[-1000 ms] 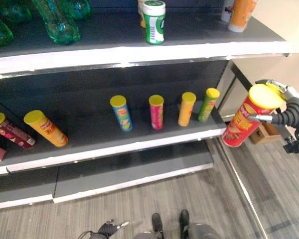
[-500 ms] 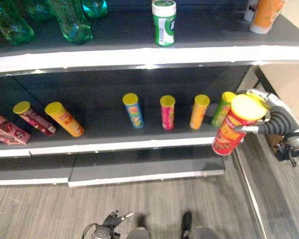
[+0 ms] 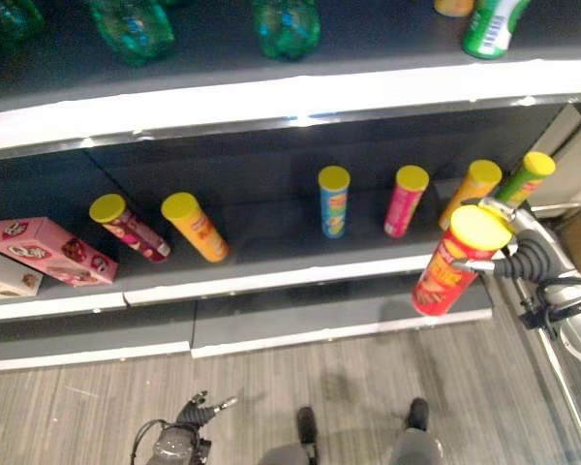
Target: Put the goods on the table back onto the shelves and tidy them up.
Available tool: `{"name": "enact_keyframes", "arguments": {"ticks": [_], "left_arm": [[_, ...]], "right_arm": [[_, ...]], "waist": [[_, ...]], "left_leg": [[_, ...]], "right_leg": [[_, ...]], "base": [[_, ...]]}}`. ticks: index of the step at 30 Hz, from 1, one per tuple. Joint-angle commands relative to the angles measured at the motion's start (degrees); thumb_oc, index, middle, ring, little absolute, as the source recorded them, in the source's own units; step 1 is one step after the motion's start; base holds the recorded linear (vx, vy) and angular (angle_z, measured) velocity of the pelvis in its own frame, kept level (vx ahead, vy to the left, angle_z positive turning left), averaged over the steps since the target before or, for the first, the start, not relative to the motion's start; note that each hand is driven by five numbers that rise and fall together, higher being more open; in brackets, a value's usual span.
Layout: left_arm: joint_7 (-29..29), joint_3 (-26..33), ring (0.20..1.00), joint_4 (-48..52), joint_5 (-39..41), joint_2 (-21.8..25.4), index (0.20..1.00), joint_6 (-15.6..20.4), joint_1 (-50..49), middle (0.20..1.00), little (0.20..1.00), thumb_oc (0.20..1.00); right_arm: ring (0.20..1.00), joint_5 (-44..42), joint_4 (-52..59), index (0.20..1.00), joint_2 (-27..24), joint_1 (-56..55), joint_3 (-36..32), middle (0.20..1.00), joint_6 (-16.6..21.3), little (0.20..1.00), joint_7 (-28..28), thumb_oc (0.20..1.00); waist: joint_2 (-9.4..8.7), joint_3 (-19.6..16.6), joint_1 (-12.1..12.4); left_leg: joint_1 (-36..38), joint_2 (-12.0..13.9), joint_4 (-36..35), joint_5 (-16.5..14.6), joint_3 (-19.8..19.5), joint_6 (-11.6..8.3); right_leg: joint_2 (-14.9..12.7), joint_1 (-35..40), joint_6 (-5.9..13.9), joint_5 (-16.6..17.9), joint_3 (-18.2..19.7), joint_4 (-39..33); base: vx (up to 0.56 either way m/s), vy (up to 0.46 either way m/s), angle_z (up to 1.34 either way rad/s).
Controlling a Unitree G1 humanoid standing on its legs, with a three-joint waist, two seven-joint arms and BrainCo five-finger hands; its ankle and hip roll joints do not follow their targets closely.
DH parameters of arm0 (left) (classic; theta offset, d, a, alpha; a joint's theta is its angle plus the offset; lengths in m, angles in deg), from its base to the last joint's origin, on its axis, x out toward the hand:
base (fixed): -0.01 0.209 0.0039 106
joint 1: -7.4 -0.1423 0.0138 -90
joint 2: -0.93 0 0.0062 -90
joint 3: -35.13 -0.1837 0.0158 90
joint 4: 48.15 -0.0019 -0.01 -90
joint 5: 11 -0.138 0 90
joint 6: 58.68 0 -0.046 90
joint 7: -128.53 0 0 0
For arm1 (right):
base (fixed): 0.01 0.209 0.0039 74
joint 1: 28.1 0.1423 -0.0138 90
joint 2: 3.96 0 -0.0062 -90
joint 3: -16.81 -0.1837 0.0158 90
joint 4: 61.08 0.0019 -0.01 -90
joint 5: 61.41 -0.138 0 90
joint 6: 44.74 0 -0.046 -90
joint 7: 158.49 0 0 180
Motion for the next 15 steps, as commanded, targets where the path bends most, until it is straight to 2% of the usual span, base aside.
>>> {"name": "enact_keyframes", "arguments": {"ticks": [1,4,5,7,10,12,14,15], "left_arm": [[0.04,0.87,1.0,4.43,-1.73,1.09,1.0,0.8,-0.23,1.0,1.0,1.0],[-0.87,-0.05,1.0,7.25,-1.35,1.02,1.0,0.48,-0.98,1.0,1.0,1.0],[-1.65,-0.46,1.0,11.24,-1.04,0.96,1.0,0.36,-1.81,1.0,1.0,1.0],[-2.73,-1.22,1.0,15.16,-1.44,1.42,1.0,0.2,-2.82,1.0,1.0,1.0],[-5.44,-0.56,1.0,26.65,-0.38,2.5,1.0,-0.29,-6.88,1.0,1.0,1.0],[-6.17,0.09,1.0,29.19,0.1,2.3,1.0,-0.61,-8.28,1.0,1.0,1.0],[-5.17,-1.48,1.0,19.35,-1.62,0.77,1.0,0.8,-6.5,1.0,1.0,1.0],[-3.74,-1.52,1.0,13.81,-2.06,-0.61,1.0,1.11,-4.98,1.0,1.0,1.0]], "right_arm": [[0.2,0.28,0.33,0.2,-3.96,5.3,-1.93,0.2,1.81,0.2,2.04,0.2],[0.2,-0.52,0.3,0.2,-3.32,5.66,-1.37,0.2,2.08,0.2,1.65,0.2],[0.2,-1.08,0.18,0.2,-3.24,5.46,-1.28,0.2,2.16,0.2,1.09,0.2],[0.2,-1.54,-0.43,0.2,-3.09,6.14,-0.31,0.2,2.29,0.2,0.8,0.2],[0.2,0.03,-0.29,0.2,-3.55,6.91,0.71,0.2,2.0,0.2,0.2,0.2],[0.2,1.39,-1.0,0.2,-3.86,7.28,2.07,0.2,1.64,0.2,-0.08,0.2],[0.2,1.94,-1.85,0.2,-3.88,9.56,4.36,0.2,1.86,0.2,-0.22,0.2],[0.2,2.07,-2.02,0.2,-4.21,10.32,5.3,0.2,2.23,0.2,0.02,0.2]], "waist": [[2.06,-0.77,0.1],[1.75,-0.74,0.3],[1.41,-0.37,0.11],[1.05,-0.23,0.26],[0.68,-1.05,1.02],[0.7,-1.1,1.19],[-0.07,-0.14,1.67],[-0.51,0.94,1.91]], "left_leg": [[0.35,3.81,0.12,-5.09,-1.34,-2.57],[0.1,3.17,0.12,-5.11,-1.13,-2.98],[0.39,2.56,0.12,-4.84,-1.3,-3.14],[0.2,1.84,0.12,-4.76,-0.97,-3.41],[0.5,0.99,0.12,-4.86,-1.9,-3.86],[1.42,1.1,0.12,-4.83,-2.07,-4.1],[-0.37,0.91,5.81,-6.54,-2.79,-4.46],[-2.9,0.92,10.97,-7.85,-3.35,-4.95]], "right_leg": [[9.1,0.92,1.83,-17.72,5.34,3.39],[13.65,1.02,0.62,-21.71,3.99,3.02],[17.03,0.55,0.25,-22.59,6.14,2.28],[18.95,0.82,-0.11,-21.93,6.27,0.03],[19.73,5.11,-0.39,-20.33,6.27,-7.4],[20.13,5.77,-0.42,-20.86,7.11,-7.68],[19.76,6.61,-0.85,-21.26,6.95,-7.68],[19.3,6.96,-1.25,-21.4,6.47,-7.68]], "base": [[-0.01,0.114,0.11],[0.0,0.019,0.04],[0.02,-0.038,-0.03],[0.02,-0.058,0.04],[0.08,-0.127,0.22],[0.09,-0.137,0.19],[0.01,-0.131,0.09],[-0.06,-0.121,0.16]]}}
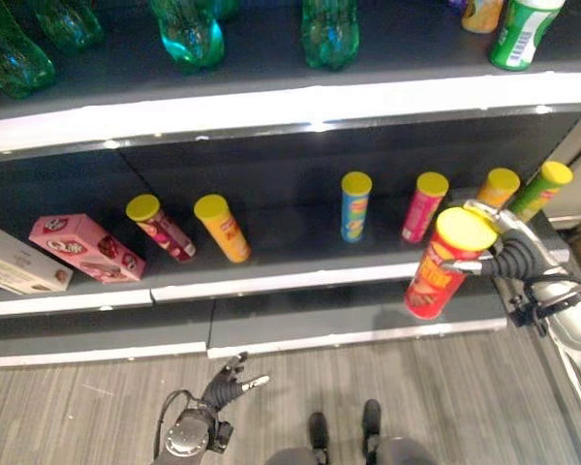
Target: Put the goods on the table back onto the shelves and tidy them up.
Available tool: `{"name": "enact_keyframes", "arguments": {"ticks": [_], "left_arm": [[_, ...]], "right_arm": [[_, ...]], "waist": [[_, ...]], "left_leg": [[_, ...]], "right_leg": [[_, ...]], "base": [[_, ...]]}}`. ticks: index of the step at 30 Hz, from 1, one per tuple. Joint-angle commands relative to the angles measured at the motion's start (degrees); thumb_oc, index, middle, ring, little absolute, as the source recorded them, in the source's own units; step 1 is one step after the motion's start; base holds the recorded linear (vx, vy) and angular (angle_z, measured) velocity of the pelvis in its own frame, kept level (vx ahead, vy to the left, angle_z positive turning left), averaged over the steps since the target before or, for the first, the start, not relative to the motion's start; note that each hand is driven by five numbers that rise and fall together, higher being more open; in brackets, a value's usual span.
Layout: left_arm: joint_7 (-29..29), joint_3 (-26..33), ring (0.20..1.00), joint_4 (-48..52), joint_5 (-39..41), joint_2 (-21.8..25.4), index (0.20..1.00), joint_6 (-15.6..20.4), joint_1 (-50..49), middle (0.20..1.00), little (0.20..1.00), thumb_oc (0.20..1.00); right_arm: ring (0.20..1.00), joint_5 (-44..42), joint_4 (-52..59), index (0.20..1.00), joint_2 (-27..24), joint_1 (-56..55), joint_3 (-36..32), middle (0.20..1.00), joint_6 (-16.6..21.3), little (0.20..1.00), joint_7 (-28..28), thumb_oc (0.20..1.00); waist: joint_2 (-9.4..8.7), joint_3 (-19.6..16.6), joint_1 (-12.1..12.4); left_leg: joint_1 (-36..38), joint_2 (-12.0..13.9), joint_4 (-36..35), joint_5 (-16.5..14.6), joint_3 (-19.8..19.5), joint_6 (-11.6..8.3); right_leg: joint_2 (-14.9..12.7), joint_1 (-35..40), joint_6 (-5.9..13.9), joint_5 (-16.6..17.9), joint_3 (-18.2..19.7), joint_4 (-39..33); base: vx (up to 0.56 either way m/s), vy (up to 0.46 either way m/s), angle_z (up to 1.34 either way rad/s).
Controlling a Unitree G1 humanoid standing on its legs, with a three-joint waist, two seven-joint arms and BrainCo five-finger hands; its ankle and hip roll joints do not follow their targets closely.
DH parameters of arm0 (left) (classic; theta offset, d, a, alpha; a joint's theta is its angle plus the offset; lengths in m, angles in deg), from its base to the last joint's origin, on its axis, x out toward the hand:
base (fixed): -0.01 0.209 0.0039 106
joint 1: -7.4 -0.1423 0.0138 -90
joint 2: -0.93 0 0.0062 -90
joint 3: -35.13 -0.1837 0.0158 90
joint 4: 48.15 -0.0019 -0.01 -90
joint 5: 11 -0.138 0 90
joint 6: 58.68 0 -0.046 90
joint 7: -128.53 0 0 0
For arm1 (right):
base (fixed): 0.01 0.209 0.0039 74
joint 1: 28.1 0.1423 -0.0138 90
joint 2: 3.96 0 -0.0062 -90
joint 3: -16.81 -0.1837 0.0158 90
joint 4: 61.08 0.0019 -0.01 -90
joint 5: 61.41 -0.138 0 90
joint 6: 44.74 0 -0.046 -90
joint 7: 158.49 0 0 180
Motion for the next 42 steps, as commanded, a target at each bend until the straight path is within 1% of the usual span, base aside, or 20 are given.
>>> {"name": "enact_keyframes", "arguments": {"ticks": [1,2,3,4,6,7,9,10,11,14,15,16,18,24,30,31,33,36,37,42], "left_arm": [[2.52,0.4,1.0,-18.25,-1.89,-1.0,1.0,0.55,7.05,1.0,1.0,1.0],[3.21,0.39,1.0,-20.18,-1.71,-1.65,1.0,0.53,8.43,1.0,1.0,1.0],[3.62,0.3,1.0,-21.7,-1.31,-2.47,1.0,0.58,9.51,1.0,1.0,1.0],[3.72,0.21,1.0,-22.49,-1.07,-2.97,1.0,0.49,9.76,1.0,1.0,1.0],[4.72,0.35,1.0,-24.49,-1.13,-3.19,1.0,0.4,10.11,1.0,1.0,1.0],[5.16,0.59,1.0,-24.82,-0.58,-3.02,1.0,0.32,10.07,1.0,1.0,1.0],[5.5,1.1,1.0,-25.42,-0.25,-3.01,1.0,0.25,10.11,1.0,1.0,1.0],[6.05,0.87,1.0,-27.23,-1.3,-3.35,1.0,-0.17,11.15,1.0,1.0,1.0],[6.42,0.6,1.0,-27.71,-1.75,-3.21,1.0,-0.19,11.54,1.0,1.0,1.0],[6.84,-0.14,1.0,-28.5,-3.09,-2.43,1.0,-0.07,12.5,1.0,1.0,1.0],[7.25,-0.45,1.0,-29.34,-3.64,-1.99,1.0,-0.03,12.92,1.0,1.0,1.0],[7.26,-0.38,1.0,-29.36,-3.65,-2.0,1.0,-0.01,12.94,1.0,1.0,1.0],[7.58,-0.07,1.0,-30.65,-3.08,-1.56,1.0,-0.04,13.33,1.0,1.0,1.0],[8.65,-0.54,1.0,-31.02,-1.94,-1.48,1.0,0.09,14.69,1.0,1.0,1.0],[9.73,-1.94,1.0,-30.47,-0.41,-1.19,1.0,0.03,16.48,1.0,1.0,1.0],[9.93,-2.04,1.0,-30.25,-0.23,-1.05,1.0,0.07,16.5,1.0,1.0,1.0],[11.08,-3.42,1.0,-28.85,0.98,-0.51,1.0,0.76,17.52,1.0,1.0,1.0],[11.92,-5.01,1.0,-28.05,2.56,-0.49,1.0,1.84,17.63,1.0,1.0,1.0],[11.93,-5.01,1.0,-28.08,2.57,-0.52,1.0,1.85,17.69,1.0,1.0,1.0],[12.38,-6.48,1.0,-28.5,2.8,-0.62,1.0,2.23,18.84,1.0,1.0,1.0]], "right_arm": [[0.2,0.81,0.93,0.2,-2.24,6.56,0.06,0.2,2.57,0.2,1.17,0.2],[0.2,1.38,0.79,0.2,-2.82,7.43,1.35,0.2,2.55,0.2,1.18,0.2],[0.2,2.34,0.39,0.2,-3.98,8.02,2.83,0.2,2.47,0.2,1.16,0.2],[0.2,2.71,0.29,0.2,-4.37,8.1,3.29,0.2,2.24,0.2,1.18,0.2],[0.2,3.52,0.09,0.2,-4.49,8.5,4.37,0.2,2.06,0.2,1.49,0.2],[0.2,4.06,-0.72,0.2,-4.55,8.33,4.55,0.2,1.73,0.2,2.12,0.2],[0.2,4.99,-1.49,0.2,-4.3,7.61,5.0,0.2,1.42,0.2,2.28,0.2],[0.2,6.47,-2.15,0.2,-3.57,6.61,4.81,0.2,0.72,0.2,2.05,0.2],[0.2,7.14,-2.5,0.2,-3.18,6.61,5.25,0.2,0.43,0.2,2.24,0.2],[0.2,8.11,-3.44,0.2,-1.81,7.85,6.79,0.2,-0.12,0.2,2.6,0.2],[0.2,8.75,-4.39,0.2,-1.19,9.73,8.2,0.2,-0.31,0.2,2.91,0.2],[0.2,8.76,-4.51,0.2,-1.16,9.91,8.35,0.2,-0.28,0.2,2.96,0.2],[0.2,10.52,-6.43,0.2,-0.98,13.52,10.16,0.2,-1.18,0.2,4.12,0.2],[0.2,12.19,-7.51,0.2,-0.33,18.0,11.98,0.2,-1.79,0.2,6.36,0.2],[0.2,14.45,-9.91,0.2,1.83,23.92,14.98,0.2,-2.61,0.2,9.45,0.2],[0.2,15.39,-10.72,0.2,2.15,24.98,15.33,0.2,-2.88,0.2,10.3,0.2],[0.2,20.53,-16.74,0.2,3.17,31.49,16.12,0.2,-4.7,0.2,17.04,0.2],[0.2,23.22,-23.21,0.2,2.98,38.87,14.97,0.2,-6.98,0.2,24.3,0.2],[0.2,23.2,-23.34,0.2,2.96,39.01,15.06,0.2,-6.95,0.2,24.37,0.2],[0.2,23.24,-25.82,0.2,3.02,44.08,13.3,0.2,-8.14,0.2,29.27,0.2]], "waist": [[-3.28,3.1,0.73],[-3.5,3.66,0.94],[-3.8,3.92,0.92],[-3.88,3.6,0.78],[-4.38,3.15,1.19],[-4.36,2.48,1.21],[-3.63,1.44,0.98],[-2.27,0.68,0.56],[-1.91,0.62,0.61],[-1.24,0.89,1.02],[-1.03,1.15,1.41],[-1.06,1.11,1.43],[-0.78,1.52,2.34],[-1.14,2.62,2.96],[-1.16,4.54,3.91],[-0.96,4.76,4.12],[0.49,6.42,5.47],[2.59,7.77,7.4],[2.65,7.71,7.31],[4.22,8.46,8.69]], "left_leg": [[-4.19,0.44,14.81,-9.22,0.01,-4.2],[-6.58,0.58,18.95,-9.26,-0.39,-4.86],[-8.79,2.49,21.44,-9.05,-0.03,-5.39],[-8.49,3.83,20.33,-9.16,0.69,-5.19],[-7.01,5.53,15.48,-7.37,0.39,-4.82],[-6.58,7.4,10.87,-4.39,-0.77,-5.1],[-3.95,8.52,4.78,-2.4,-0.46,-5.91],[-2.02,7.9,1.34,-2.01,-0.45,-6.43],[-1.18,7.18,0.32,-1.91,-0.34,-6.38],[-0.45,5.32,-0.21,-2.72,0.8,-5.52],[-0.77,4.49,-0.21,-3.39,1.31,-4.91],[-0.84,4.47,-0.21,-3.4,1.41,-4.87],[-2.06,3.11,-0.21,-3.96,1.98,-3.86],[-4.26,2.63,-0.21,-3.34,1.4,-3.8],[-7.27,3.03,-0.21,-2.07,0.45,-4.21],[-7.8,3.12,-0.21,-1.86,0.33,-4.34],[-10.57,3.33,-0.21,-0.55,-0.66,-4.98],[-14.17,3.23,-0.21,0.9,-2.85,-5.69],[-14.31,3.23,-0.21,0.94,-2.96,-5.69],[-16.67,2.67,-0.21,1.46,-4.62,-5.91]], "right_leg": [[-1.76,2.52,2.18,-8.54,0.25,0.73],[-2.04,2.68,1.86,-8.88,-0.24,0.73],[-2.43,3.25,1.7,-9.66,-1.33,0.73],[-2.65,3.54,1.73,-9.97,-1.7,0.73],[-3.39,3.47,2.0,-10.11,-1.93,0.73],[-3.86,3.14,2.13,-10.87,-2.05,0.73],[-3.97,3.27,2.21,-11.82,-2.28,0.73],[-4.45,4.01,2.69,-11.44,-2.82,0.73],[-5.04,4.18,2.89,-10.86,-2.77,0.73],[-6.79,3.87,3.84,-9.25,-2.08,0.73],[-7.73,3.13,4.56,-8.15,-1.85,0.73],[-7.76,3.01,4.59,-8.11,-1.75,0.73],[-9.54,1.54,6.01,-6.32,-2.16,0.8],[-10.36,-0.34,6.59,-5.4,-3.17,1.27],[-10.34,-2.6,6.44,-4.73,-4.35,1.21],[-10.36,-2.91,6.38,-4.7,-4.56,1.21],[-10.38,-5.09,6.2,-4.49,-5.44,1.51],[-10.63,-7.1,5.97,-4.43,-7.23,1.72],[-10.62,-7.21,5.97,-4.44,-7.33,1.77],[-11.05,-8.46,6.01,-4.9,-8.93,2.49]], "base": [[-0.08,-0.102,0.35],[-0.05,-0.074,0.51],[0.02,-0.035,0.57],[0.1,0.007,0.57],[0.15,0.07,0.54],[0.17,0.138,0.13],[0.24,0.268,-0.11],[0.28,0.386,-0.07],[0.26,0.415,-0.08],[0.13,0.331,-0.15],[0.07,0.25,-0.26],[0.07,0.287,-0.15],[0.08,0.262,-0.01],[0.02,0.054,0.08],[0.0,-0.019,0.09],[-0.02,-0.051,0.13],[-0.02,-0.072,0.04],[0.01,-0.059,0.38],[0.02,-0.037,0.46],[0.02,-0.019,0.16]]}}
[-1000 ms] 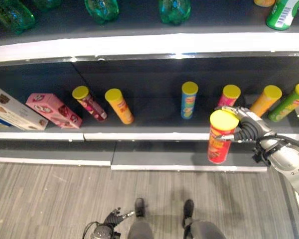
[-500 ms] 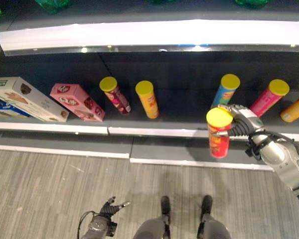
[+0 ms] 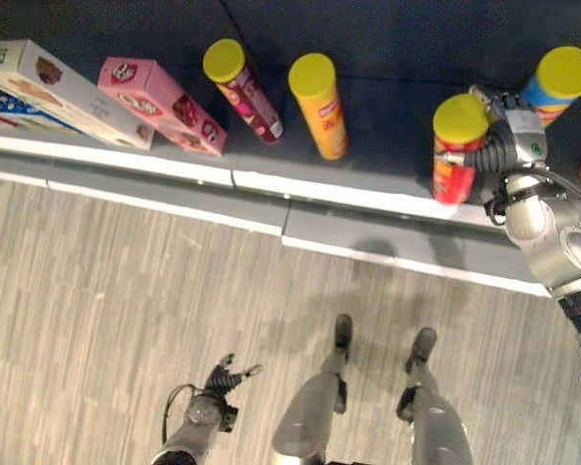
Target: Put the goods on the table back onto the shelves and tidy them up.
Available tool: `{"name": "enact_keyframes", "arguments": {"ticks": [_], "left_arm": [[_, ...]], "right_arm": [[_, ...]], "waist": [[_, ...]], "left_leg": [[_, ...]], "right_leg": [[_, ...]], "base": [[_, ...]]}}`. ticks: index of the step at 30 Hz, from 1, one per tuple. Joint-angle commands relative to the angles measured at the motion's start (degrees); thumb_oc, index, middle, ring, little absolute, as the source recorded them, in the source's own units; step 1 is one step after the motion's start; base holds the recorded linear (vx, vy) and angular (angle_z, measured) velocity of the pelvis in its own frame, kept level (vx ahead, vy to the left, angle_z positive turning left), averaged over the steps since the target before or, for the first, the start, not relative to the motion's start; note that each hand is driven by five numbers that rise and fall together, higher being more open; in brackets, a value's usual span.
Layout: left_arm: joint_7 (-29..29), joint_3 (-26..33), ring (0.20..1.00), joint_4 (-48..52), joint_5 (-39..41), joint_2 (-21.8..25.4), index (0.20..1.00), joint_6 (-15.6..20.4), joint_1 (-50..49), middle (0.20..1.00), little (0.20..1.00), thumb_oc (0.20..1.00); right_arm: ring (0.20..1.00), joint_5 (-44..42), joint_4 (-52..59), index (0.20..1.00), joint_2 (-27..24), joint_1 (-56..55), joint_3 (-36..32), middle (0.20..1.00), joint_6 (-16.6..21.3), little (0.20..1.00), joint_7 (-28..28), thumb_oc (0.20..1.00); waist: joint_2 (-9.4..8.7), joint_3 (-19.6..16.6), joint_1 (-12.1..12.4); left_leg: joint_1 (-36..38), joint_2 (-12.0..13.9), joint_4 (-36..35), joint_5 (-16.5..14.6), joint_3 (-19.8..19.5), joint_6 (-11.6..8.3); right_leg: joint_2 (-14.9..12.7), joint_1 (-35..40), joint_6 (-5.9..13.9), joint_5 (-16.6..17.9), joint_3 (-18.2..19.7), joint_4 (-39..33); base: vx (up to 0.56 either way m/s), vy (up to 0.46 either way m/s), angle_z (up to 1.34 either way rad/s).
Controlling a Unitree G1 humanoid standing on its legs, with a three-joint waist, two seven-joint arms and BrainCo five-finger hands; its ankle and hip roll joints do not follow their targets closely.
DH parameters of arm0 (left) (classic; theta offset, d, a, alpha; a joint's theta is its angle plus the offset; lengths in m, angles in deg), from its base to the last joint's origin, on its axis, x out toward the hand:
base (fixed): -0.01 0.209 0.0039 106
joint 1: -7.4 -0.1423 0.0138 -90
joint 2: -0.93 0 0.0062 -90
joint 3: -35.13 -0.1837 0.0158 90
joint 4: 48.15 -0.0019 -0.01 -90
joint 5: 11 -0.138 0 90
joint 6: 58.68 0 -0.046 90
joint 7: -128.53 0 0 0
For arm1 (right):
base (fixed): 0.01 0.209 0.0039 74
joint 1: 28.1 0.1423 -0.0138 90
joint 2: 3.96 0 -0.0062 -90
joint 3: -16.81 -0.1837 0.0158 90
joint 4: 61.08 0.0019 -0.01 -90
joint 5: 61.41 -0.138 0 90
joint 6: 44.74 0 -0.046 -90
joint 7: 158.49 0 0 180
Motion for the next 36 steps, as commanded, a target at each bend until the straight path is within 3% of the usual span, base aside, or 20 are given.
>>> {"name": "enact_keyframes", "arguments": {"ticks": [1,14,22,36], "left_arm": [[1.33,-3.06,1.0,-2.38,1.91,2.51,1.0,1.31,1.73,1.0,1.0,1.0],[2.03,-4.76,1.0,-1.2,2.72,2.47,1.0,1.89,3.43,1.0,1.0,1.0],[2.1,-5.0,1.0,-1.24,3.36,2.35,1.0,1.57,4.02,1.0,1.0,1.0],[1.77,-6.02,1.0,-1.0,3.92,2.72,1.0,1.95,4.0,1.0,1.0,1.0]], "right_arm": [[0.2,1.57,2.46,0.2,-0.55,4.08,-2.19,0.2,0.59,0.2,6.67,0.2],[0.2,-0.35,0.95,0.2,2.29,7.28,-4.39,0.2,-0.43,0.2,11.29,0.2],[0.2,-4.94,-2.1,0.2,6.22,6.61,-2.92,0.2,0.47,0.2,10.19,0.2],[0.2,-6.75,-9.91,0.2,5.24,9.44,-0.62,0.2,-0.02,0.2,10.1,0.2]], "waist": [[-2.36,-4.42,-0.13],[-1.36,-4.4,1.01],[-1.16,-4.14,1.28],[0.06,-3.78,2.63]], "left_leg": [[-0.54,0.09,0.38,-4.14,0.62,-3.08],[-1.99,-1.09,0.38,-4.02,-1.48,-3.02],[-1.88,-1.54,0.38,-4.04,-2.33,-2.89],[-2.11,-2.34,0.38,-3.95,-3.83,-2.95]], "right_leg": [[-3.66,4.05,3.32,-8.61,0.03,2.43],[-4.12,4.45,3.75,-8.46,-2.13,1.48],[-4.25,5.36,3.76,-8.64,-3.23,1.1],[-4.86,6.13,4.1,-8.94,-4.88,1.38]], "base": [[0.03,-0.007,0.16],[0.03,-0.005,0.1],[0.01,0.003,0.04],[0.01,0.005,0.08]]}}
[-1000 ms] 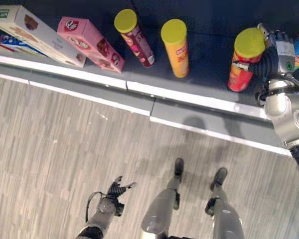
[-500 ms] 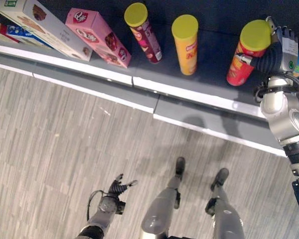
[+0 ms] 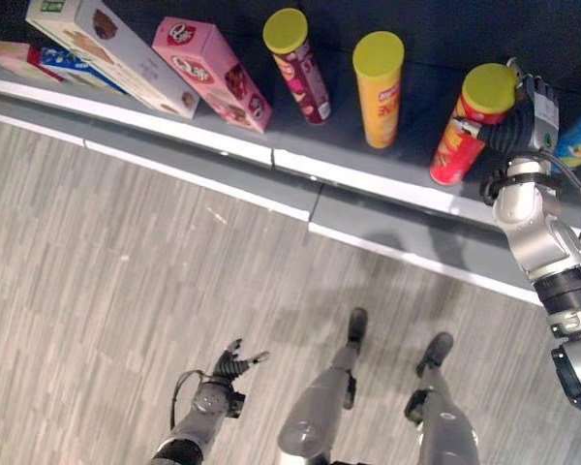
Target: Put the goods on the table back onto the shelves and tidy them up.
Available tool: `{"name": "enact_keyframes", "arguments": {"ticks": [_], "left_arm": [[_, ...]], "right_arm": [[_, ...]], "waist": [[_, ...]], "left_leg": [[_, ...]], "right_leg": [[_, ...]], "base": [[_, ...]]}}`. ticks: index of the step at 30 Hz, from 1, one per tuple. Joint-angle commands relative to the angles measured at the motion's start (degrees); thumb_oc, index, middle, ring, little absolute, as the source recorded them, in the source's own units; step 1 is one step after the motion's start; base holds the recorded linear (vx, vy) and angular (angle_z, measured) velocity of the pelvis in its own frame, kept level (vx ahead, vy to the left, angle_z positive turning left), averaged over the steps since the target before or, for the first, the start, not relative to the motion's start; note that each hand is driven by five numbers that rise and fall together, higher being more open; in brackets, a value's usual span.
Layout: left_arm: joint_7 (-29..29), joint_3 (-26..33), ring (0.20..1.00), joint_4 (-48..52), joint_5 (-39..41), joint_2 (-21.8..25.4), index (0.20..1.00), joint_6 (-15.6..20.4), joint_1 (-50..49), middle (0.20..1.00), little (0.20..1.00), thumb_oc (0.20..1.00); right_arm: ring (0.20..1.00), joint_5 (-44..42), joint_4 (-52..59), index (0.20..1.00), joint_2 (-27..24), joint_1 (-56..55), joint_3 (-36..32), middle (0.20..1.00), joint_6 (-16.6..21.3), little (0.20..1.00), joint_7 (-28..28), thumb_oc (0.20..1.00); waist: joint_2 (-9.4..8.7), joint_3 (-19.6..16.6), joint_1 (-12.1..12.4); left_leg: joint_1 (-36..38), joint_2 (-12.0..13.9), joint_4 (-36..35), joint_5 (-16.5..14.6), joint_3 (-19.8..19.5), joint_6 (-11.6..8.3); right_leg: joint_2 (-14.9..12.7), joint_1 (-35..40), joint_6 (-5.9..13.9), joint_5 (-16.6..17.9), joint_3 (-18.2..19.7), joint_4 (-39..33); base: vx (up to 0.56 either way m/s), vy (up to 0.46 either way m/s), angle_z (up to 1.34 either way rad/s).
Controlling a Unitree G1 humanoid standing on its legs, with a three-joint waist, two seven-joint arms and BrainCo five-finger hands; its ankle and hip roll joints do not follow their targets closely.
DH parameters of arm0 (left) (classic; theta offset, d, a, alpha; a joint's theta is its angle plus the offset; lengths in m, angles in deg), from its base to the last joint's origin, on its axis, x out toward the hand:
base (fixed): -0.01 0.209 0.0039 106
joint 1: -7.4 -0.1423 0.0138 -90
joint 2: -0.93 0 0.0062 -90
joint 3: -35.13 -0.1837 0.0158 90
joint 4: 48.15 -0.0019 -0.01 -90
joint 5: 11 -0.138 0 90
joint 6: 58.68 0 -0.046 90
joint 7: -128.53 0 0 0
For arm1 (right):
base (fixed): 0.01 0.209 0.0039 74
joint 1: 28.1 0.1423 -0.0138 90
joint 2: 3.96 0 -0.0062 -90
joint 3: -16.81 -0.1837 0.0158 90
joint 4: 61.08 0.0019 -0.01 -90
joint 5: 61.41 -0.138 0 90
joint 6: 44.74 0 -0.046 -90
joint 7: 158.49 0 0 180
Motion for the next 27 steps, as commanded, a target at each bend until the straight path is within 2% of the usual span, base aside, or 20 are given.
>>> {"name": "enact_keyframes", "arguments": {"ticks": [1,16,27], "left_arm": [[1.11,-3.79,1.0,-2.43,1.76,2.6,1.0,0.66,1.48,1.0,1.0,1.0],[1.72,-4.7,1.0,-3.2,0.91,2.51,1.0,0.83,2.49,1.0,1.0,1.0],[2.08,-4.87,1.0,-4.29,0.57,2.21,1.0,0.45,3.73,1.0,1.0,1.0]], "right_arm": [[0.2,-0.87,0.59,0.2,-2.63,5.1,2.63,0.2,2.14,0.2,2.24,0.2],[0.2,1.41,-2.5,0.2,-4.2,8.11,3.95,0.2,0.99,0.2,4.03,0.2],[0.2,1.04,-2.98,0.2,-3.7,7.16,4.41,0.2,0.85,0.2,3.66,0.2]], "waist": [[-2.64,-2.16,1.17],[-2.12,-2.48,1.47],[-2.36,-2.27,0.46]], "left_leg": [[0.37,-0.37,0.37,-5.99,1.71,-3.47],[-0.22,-0.66,0.37,-5.94,1.38,-3.54],[-0.04,-0.37,0.37,-5.99,1.91,-3.56]], "right_leg": [[-3.26,5.8,3.65,-8.65,0.64,1.38],[-3.5,5.44,3.77,-8.57,0.26,1.44],[-3.34,5.2,3.55,-8.87,0.66,1.75]], "base": [[0.0,0.0,0.0],[0.0,-0.002,0.0],[0.0,0.0,0.0]]}}
